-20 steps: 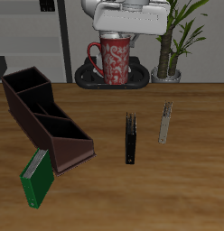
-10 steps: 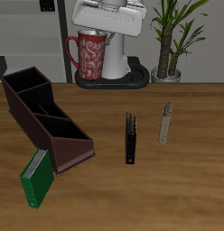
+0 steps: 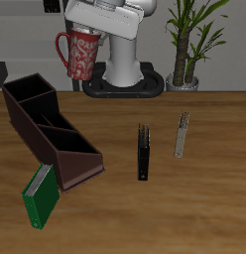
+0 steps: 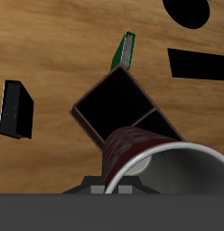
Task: Place the red mug into the right desk caddy's right compartment
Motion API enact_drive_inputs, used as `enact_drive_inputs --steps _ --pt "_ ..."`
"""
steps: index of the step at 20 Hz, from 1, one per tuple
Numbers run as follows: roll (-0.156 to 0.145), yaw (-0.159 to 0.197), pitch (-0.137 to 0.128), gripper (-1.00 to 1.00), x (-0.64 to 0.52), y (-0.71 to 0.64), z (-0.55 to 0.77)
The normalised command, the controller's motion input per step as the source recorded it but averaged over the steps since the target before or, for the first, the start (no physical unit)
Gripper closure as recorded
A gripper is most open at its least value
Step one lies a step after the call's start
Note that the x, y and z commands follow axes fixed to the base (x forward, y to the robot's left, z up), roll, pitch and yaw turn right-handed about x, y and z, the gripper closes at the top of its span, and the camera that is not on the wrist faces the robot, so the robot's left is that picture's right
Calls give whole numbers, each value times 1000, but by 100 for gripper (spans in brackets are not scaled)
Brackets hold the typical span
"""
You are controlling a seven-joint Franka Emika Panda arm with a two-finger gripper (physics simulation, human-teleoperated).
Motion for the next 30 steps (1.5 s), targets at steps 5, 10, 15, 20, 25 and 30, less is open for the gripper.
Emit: enact_drive_inputs --steps 5,10,15,20,25,30 --pt "-92 -21 -5 100 -352 -476 -33" --pt "-57 -12 15 100 -314 -333 -172" --pt "-60 -5 4 100 -371 -270 -148" --pt "-28 -2 19 100 -131 -166 -134" --pt "-46 -20 20 100 -78 -232 -127" --pt "-36 -13 -1 100 -119 -142 -54"
